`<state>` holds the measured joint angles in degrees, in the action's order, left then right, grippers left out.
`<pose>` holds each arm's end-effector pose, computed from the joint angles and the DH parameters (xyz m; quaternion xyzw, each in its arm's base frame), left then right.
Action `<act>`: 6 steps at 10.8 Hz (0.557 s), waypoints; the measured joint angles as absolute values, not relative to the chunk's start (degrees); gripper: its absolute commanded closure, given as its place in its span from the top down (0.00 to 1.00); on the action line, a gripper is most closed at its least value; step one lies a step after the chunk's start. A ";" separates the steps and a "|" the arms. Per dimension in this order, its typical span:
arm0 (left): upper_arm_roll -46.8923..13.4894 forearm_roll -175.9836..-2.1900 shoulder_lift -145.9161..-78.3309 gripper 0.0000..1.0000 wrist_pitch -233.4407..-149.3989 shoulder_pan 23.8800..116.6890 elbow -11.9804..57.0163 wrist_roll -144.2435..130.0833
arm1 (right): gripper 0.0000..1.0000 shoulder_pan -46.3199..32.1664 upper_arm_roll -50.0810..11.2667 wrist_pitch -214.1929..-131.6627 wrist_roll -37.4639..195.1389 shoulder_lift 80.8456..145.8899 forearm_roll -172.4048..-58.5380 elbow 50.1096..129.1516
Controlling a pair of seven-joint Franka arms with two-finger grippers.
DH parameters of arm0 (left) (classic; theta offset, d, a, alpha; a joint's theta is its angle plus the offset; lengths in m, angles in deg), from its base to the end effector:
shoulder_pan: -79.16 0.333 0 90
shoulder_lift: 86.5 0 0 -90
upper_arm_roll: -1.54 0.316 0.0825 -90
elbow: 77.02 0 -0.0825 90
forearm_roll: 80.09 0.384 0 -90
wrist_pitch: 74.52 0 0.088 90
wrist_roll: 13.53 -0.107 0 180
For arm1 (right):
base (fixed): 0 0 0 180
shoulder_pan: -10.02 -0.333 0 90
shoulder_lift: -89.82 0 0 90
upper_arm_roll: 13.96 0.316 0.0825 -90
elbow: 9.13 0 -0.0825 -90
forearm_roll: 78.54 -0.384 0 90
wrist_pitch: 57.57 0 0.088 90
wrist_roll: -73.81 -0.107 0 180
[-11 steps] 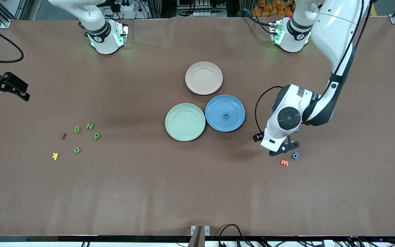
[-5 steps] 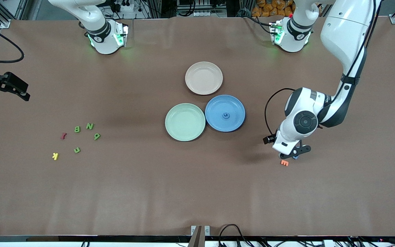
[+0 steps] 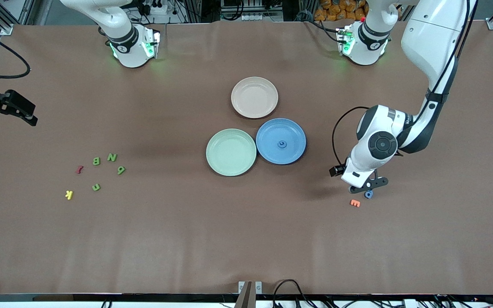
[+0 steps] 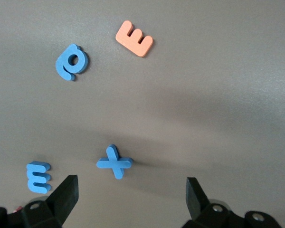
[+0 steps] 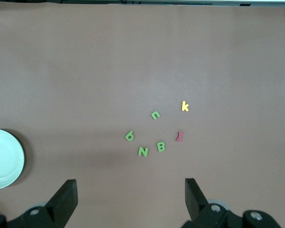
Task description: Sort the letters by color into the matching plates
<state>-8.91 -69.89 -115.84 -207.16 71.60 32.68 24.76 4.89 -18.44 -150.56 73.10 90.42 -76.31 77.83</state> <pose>0.5894 -0.1837 0.2207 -0.9911 -0.1220 0.0354 0.0385 0.5637 0.0027 0.6488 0.9987 -0.0004 0.0476 0.0193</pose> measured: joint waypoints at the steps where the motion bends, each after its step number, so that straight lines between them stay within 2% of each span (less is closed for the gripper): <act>1: -8.91 -69.68 -115.68 1.00 -207.16 71.62 32.73 24.75 | 1.00 4.89 -18.44 -150.52 73.10 90.42 -76.31 77.83; 6: -8.90 -68.55 -115.32 1.00 -207.16 72.99 33.03 22.37 | 1.00 4.89 -18.43 -150.47 73.10 90.42 -76.31 77.83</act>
